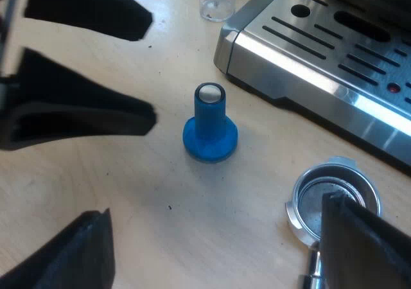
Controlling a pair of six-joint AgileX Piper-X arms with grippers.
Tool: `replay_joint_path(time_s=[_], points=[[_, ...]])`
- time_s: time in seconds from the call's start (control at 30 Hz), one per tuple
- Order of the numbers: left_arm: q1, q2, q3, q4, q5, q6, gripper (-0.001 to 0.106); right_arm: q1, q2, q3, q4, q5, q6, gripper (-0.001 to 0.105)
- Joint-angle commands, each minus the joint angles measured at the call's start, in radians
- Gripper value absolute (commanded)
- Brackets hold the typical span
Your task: Grind coffee beans and then tamp
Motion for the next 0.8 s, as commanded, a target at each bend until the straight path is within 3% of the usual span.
replay_joint_path(time_s=[0.03, 0.37, 0.7, 0.8], points=[[0.001, 0.089, 0.001, -0.114, -0.017, -0.010, 0.070, -0.002, -0.006, -0.001, -0.004, 0.008, -0.011, 0.067], [0.000, 0.380, 0.001, -0.357, -0.021, -0.010, 0.070, -0.002, -0.006, -0.001, -0.004, 0.008, -0.007, 0.067], [0.000, 0.539, 0.001, -0.408, -0.021, -0.010, 0.070, -0.002, -0.006, -0.001, -0.004, 0.008, -0.003, 0.067], [0.000, 0.547, 0.001, -0.408, -0.021, -0.010, 0.061, -0.002, -0.006, -0.001, -0.004, 0.008, -0.003, 0.067]])
